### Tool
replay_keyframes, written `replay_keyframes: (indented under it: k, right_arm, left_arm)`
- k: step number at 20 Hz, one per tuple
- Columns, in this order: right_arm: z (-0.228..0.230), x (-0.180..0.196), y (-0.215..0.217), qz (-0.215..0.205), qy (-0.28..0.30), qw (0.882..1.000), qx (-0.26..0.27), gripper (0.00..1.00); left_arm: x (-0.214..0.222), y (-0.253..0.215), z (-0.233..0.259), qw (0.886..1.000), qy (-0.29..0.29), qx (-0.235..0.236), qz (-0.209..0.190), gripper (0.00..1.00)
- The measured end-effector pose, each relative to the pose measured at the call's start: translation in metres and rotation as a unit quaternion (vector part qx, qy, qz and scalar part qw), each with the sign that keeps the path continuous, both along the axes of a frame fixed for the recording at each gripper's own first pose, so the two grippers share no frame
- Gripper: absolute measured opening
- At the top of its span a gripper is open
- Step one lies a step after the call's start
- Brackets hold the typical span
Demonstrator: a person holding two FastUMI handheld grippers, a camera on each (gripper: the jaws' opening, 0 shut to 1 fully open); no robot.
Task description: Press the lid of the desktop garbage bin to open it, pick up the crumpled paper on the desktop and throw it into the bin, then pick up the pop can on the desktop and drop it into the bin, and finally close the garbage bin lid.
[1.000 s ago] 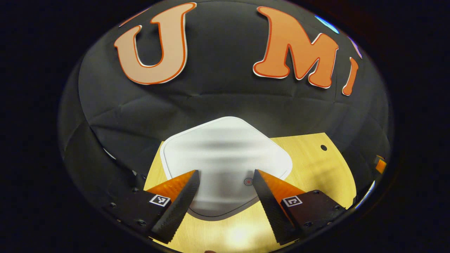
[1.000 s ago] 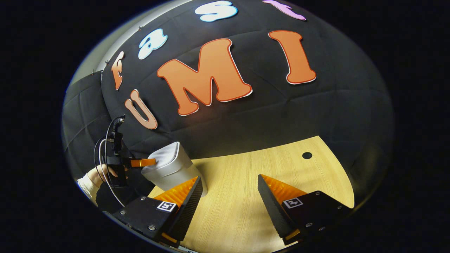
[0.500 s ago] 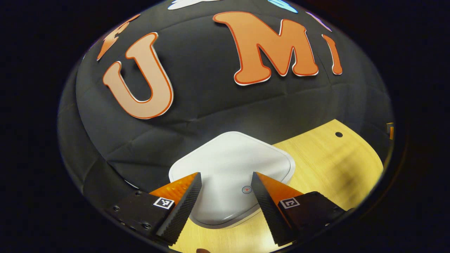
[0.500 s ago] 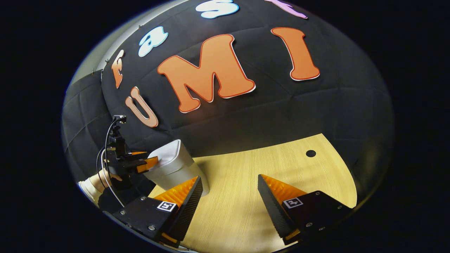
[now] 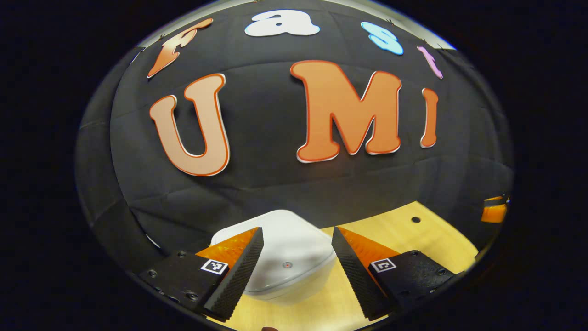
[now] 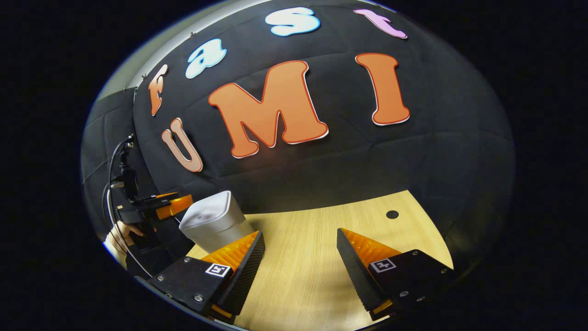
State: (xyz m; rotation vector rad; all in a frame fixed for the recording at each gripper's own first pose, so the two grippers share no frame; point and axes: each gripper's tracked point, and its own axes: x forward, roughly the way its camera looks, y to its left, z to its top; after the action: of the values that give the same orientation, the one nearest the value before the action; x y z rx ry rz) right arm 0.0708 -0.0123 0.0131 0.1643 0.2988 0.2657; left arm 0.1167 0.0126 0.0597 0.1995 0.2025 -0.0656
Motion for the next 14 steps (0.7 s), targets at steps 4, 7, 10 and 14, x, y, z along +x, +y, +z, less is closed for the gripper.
replay_keyframes:
  k: [4, 7, 10, 14]
  right_arm:
    - [0.020, -0.015, -0.004, -0.015, -0.059, 0.997, -0.040, 0.94]
    - [0.039, -0.028, -0.003, -0.027, -0.117, 0.992, -0.050, 0.94]
    - [0.047, -0.040, 0.002, -0.034, -0.153, 0.986, -0.053, 0.94]
    - [0.043, -0.051, 0.010, -0.031, -0.151, 0.987, -0.049, 0.94]
  left_arm:
    - [-0.044, -0.038, 0.004, 0.998, -0.017, -0.055, -0.032, 0.96]
    - [-0.076, -0.052, -0.009, 0.996, -0.022, -0.075, -0.032, 0.95]
    - [-0.095, -0.062, -0.027, 0.994, -0.022, -0.103, -0.030, 0.95]
    - [-0.106, -0.058, -0.034, 0.993, -0.024, -0.113, -0.013, 0.94]
